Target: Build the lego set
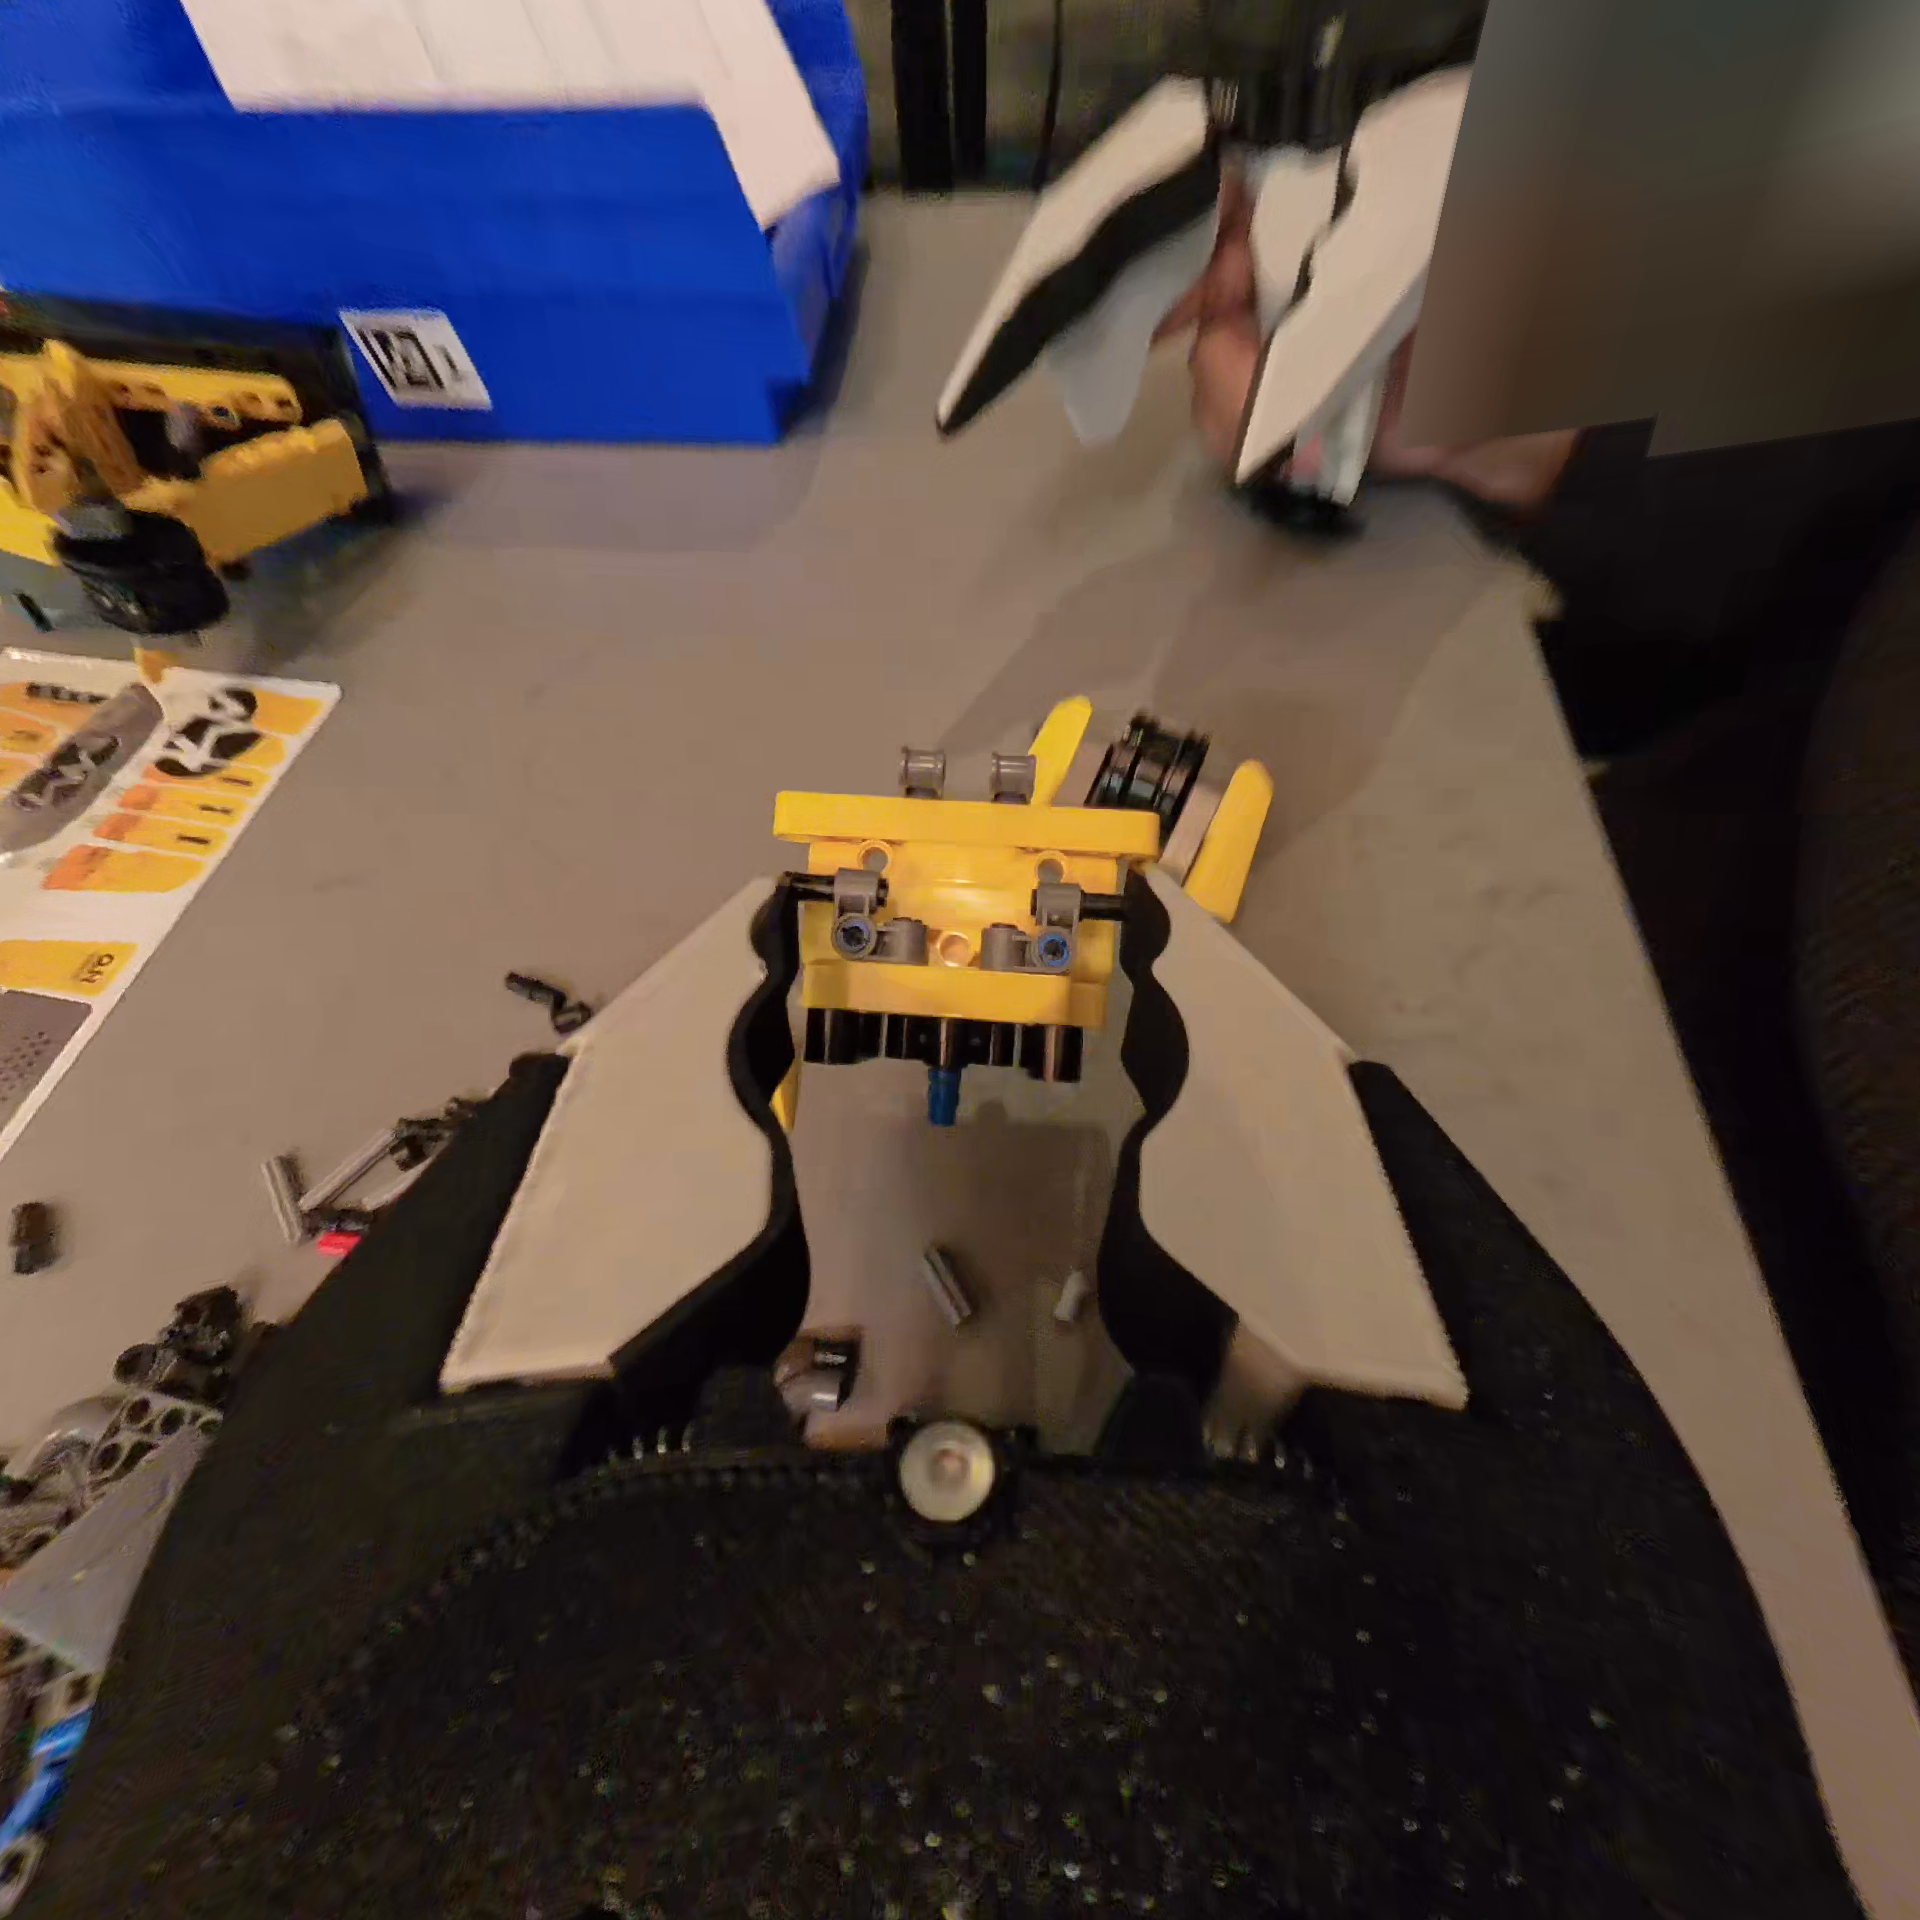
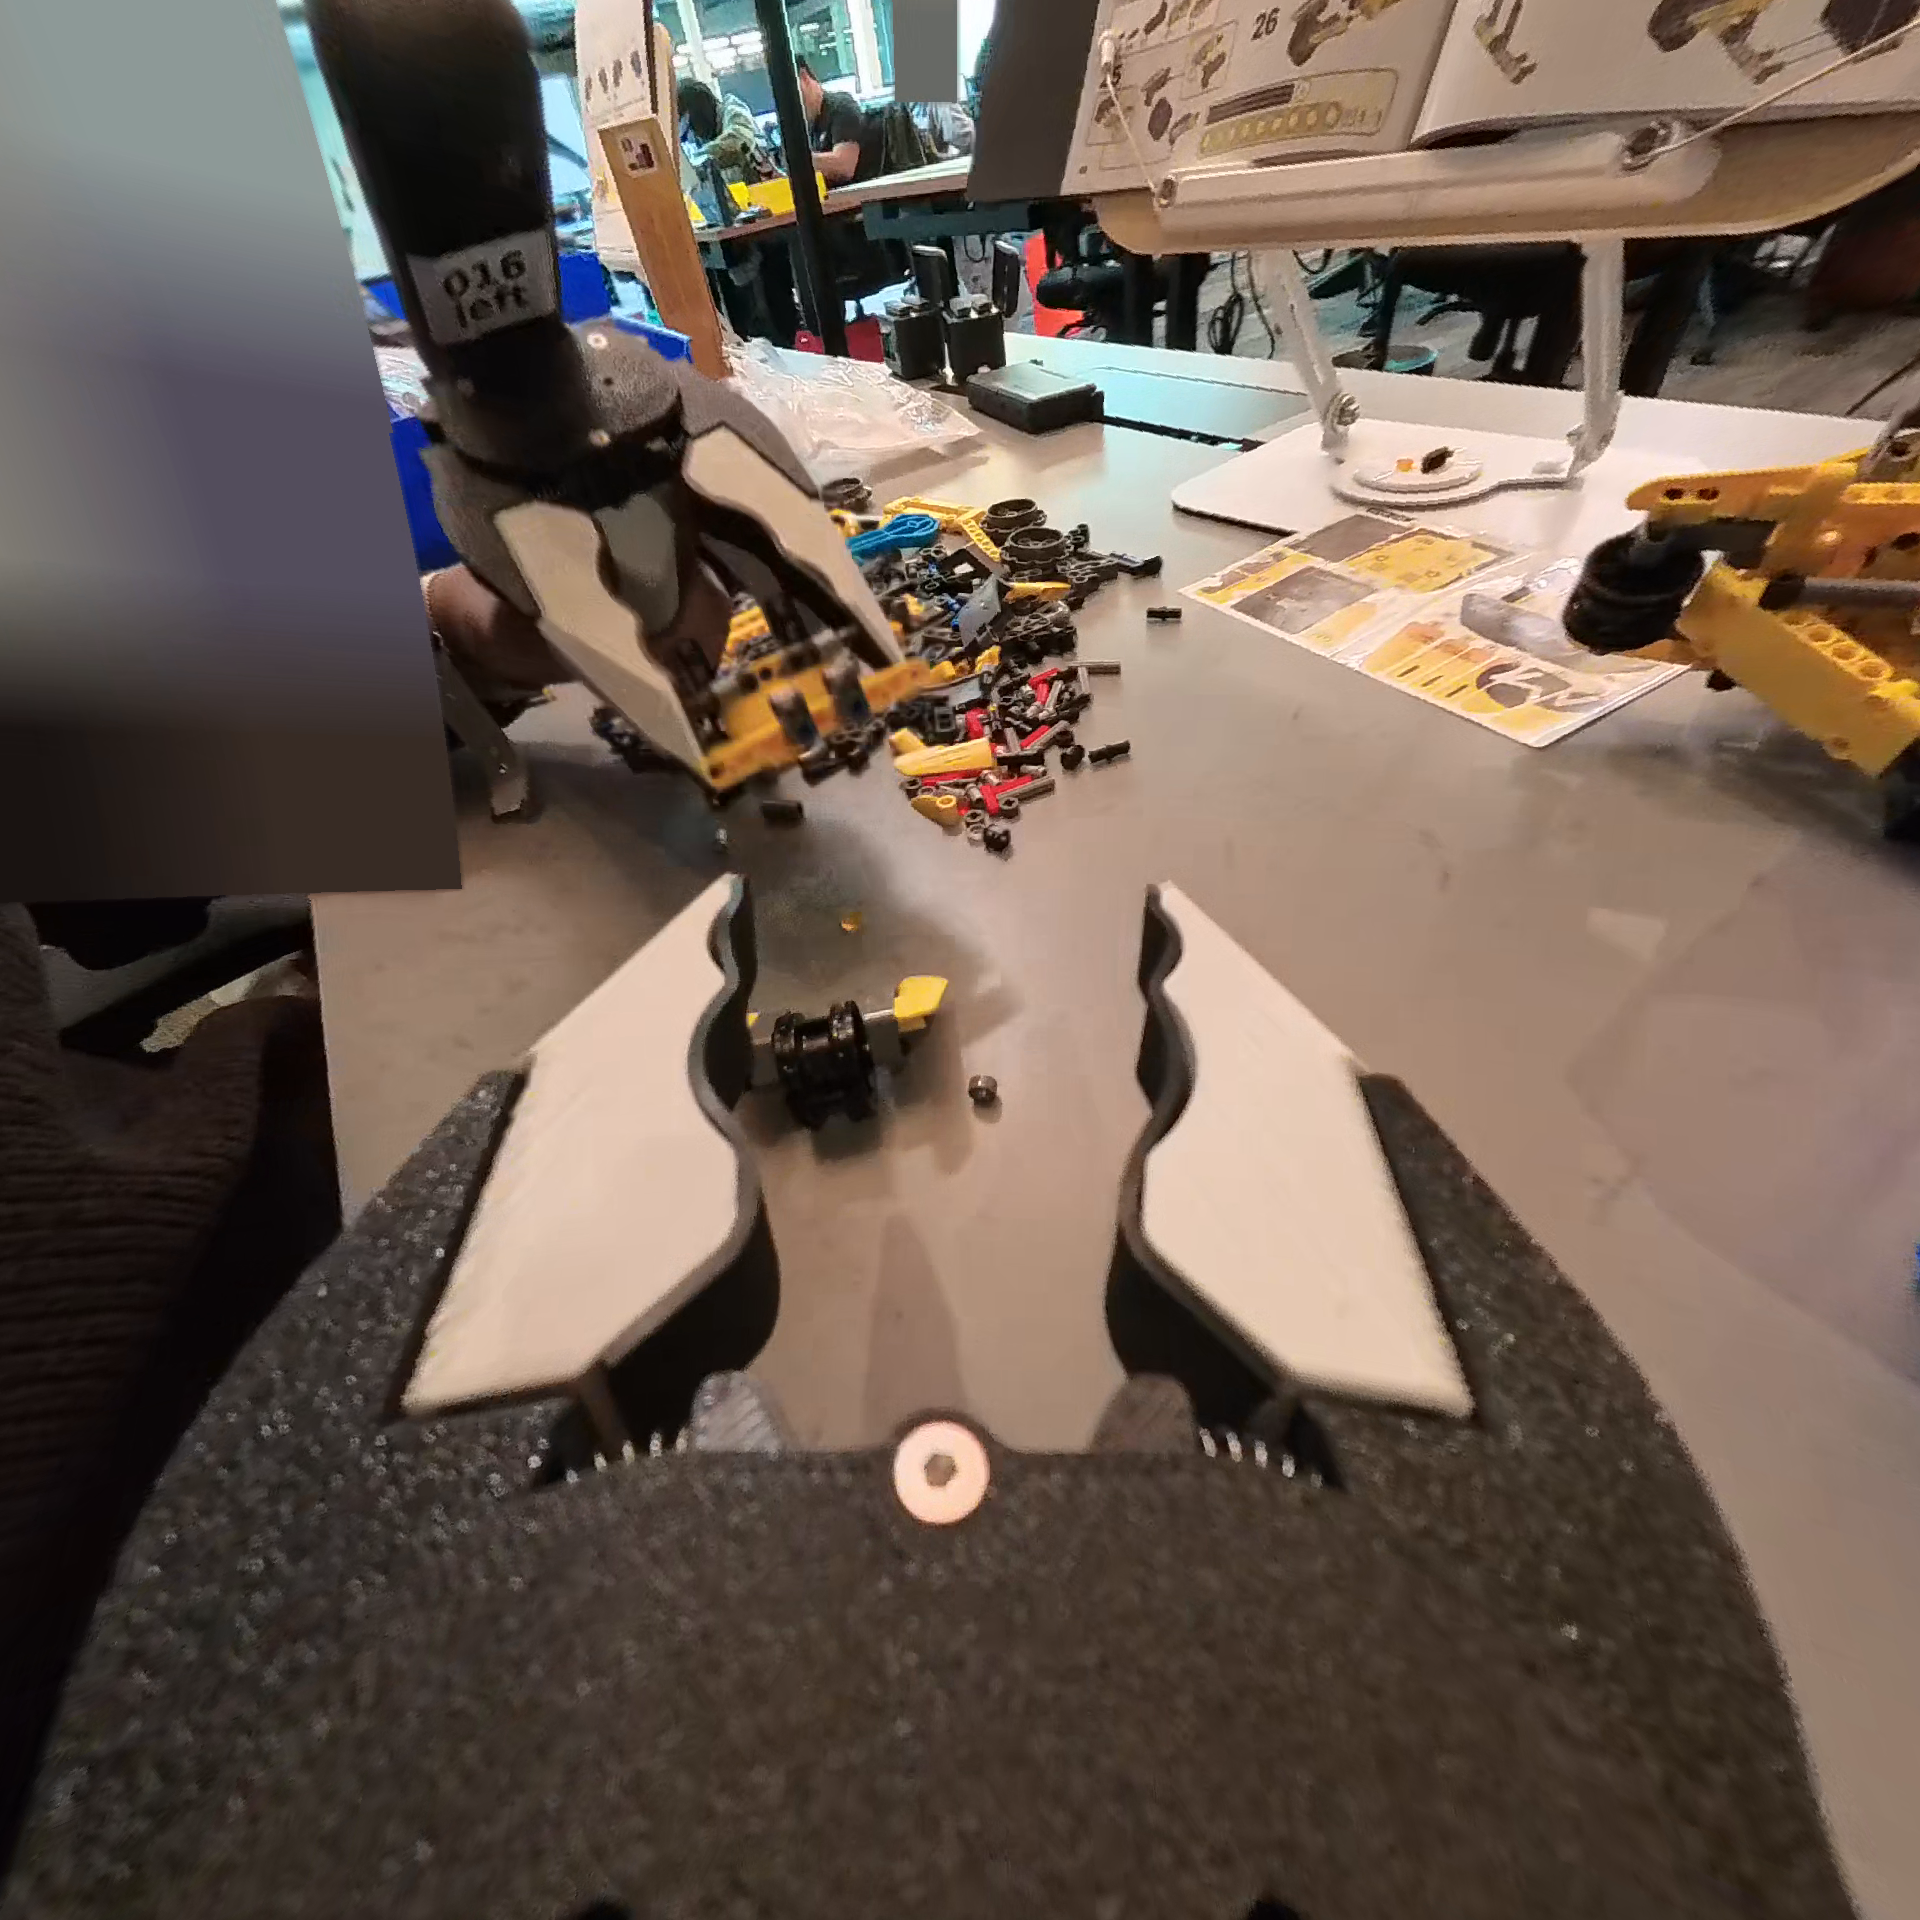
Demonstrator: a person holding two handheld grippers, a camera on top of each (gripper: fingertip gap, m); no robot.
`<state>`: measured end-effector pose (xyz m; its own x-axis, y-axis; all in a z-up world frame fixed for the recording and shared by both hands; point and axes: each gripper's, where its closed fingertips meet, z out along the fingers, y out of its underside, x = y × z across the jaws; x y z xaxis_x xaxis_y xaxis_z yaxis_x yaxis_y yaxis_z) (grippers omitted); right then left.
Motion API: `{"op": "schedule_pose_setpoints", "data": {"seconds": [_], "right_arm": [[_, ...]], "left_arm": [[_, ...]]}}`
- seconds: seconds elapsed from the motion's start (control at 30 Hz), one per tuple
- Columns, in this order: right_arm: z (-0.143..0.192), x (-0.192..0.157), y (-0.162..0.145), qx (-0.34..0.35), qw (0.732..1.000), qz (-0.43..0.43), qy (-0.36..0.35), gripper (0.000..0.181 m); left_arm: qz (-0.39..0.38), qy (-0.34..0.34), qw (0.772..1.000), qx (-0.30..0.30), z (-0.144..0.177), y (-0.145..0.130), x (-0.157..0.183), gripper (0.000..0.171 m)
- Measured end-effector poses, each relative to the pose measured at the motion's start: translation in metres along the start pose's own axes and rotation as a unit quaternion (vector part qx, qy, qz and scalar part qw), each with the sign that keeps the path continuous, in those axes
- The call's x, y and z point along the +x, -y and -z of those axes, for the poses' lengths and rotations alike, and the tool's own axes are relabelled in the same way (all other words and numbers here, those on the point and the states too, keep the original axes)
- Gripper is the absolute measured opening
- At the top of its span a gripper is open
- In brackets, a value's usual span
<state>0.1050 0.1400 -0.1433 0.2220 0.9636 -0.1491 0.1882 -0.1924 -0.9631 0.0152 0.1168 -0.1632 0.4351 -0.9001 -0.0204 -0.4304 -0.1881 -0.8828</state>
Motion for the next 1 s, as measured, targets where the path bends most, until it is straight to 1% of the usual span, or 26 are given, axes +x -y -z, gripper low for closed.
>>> {"op": "schedule_pose_setpoints", "data": {"seconds": [0.1, 0.17, 0.3, 0.4, 0.47, 0.57, 0.63, 0.7, 0.77, 0.87, 1.0], "right_arm": [[-0.001, -0.001, -0.001, -0.004, 1.000, 0.012, -0.008, 0.074], [-0.001, 0.000, -0.001, -0.005, 1.000, 0.016, -0.013, 0.075], [-0.001, -0.001, 0.003, 0.007, 0.999, 0.043, -0.028, 0.078], [-0.002, -0.010, 0.007, 0.020, 0.994, 0.098, -0.035, 0.080], [-0.004, -0.017, 0.009, 0.028, 0.988, 0.147, -0.043, 0.080], [-0.012, -0.025, 0.009, 0.029, 0.977, 0.206, -0.053, 0.081], [-0.017, -0.024, 0.010, 0.028, 0.970, 0.231, -0.064, 0.080], [-0.021, -0.023, 0.008, 0.020, 0.969, 0.236, -0.065, 0.081], [-0.019, -0.021, 0.009, 0.024, 0.971, 0.227, -0.068, 0.080], [-0.010, -0.005, 0.020, 0.051, 0.975, 0.192, -0.097, 0.078], [-0.003, 0.018, 0.023, 0.060, 0.985, 0.118, -0.113, 0.079]], "left_arm": [[0.032, -0.035, 0.995, 0.083, 0.013, 0.025, 0.007, 0.060], [0.048, -0.059, 0.990, 0.123, 0.019, 0.036, 0.012, 0.060], [0.081, -0.133, 0.973, 0.172, 0.028, 0.050, 0.029, 0.059], [0.106, -0.192, 0.955, 0.199, 0.034, 0.058, 0.043, 0.059], [0.115, -0.214, 0.947, 0.209, 0.036, 0.062, 0.050, 0.059], [0.111, -0.217, 0.949, 0.199, 0.032, 0.059, 0.054, 0.059], [0.104, -0.204, 0.955, 0.186, 0.028, 0.054, 0.053, 0.059], [0.100, -0.178, 0.964, 0.172, 0.025, 0.048, 0.047, 0.059], [0.096, -0.135, 0.975, 0.147, 0.020, 0.039, 0.036, 0.059], [0.077, -0.085, 0.990, 0.087, 0.014, 0.018, 0.024, 0.060], [0.052, -0.051, 0.997, 0.016, 0.006, -0.002, 0.019, 0.060]]}}
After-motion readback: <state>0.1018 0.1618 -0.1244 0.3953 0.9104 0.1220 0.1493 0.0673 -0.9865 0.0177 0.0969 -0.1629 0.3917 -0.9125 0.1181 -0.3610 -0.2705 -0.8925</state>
